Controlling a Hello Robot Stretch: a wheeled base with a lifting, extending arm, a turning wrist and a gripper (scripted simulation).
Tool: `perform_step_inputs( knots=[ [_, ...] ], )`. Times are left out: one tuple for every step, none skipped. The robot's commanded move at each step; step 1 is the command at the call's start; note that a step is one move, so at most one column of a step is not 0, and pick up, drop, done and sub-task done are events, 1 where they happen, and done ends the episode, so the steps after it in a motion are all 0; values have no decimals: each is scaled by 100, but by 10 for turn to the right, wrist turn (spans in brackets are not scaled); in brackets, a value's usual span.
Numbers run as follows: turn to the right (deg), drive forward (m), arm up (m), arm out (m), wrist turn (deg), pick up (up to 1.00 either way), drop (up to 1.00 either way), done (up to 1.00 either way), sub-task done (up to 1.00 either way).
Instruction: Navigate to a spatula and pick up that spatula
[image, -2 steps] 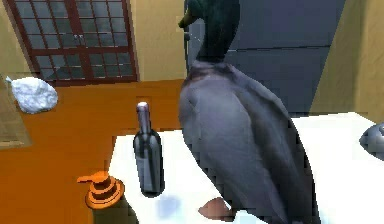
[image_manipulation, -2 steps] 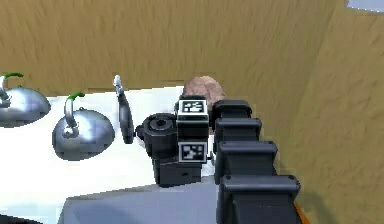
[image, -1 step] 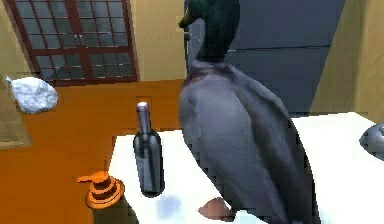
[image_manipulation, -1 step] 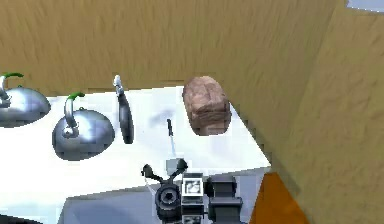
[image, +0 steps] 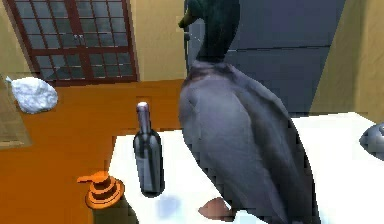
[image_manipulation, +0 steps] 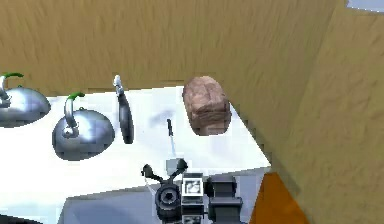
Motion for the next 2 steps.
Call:
perform_step_inputs(
  knots=[
    [0,0,10,0,0,0,0,0,0],
    [0,0,0,0,0,0,0,100,0]
  ],
)
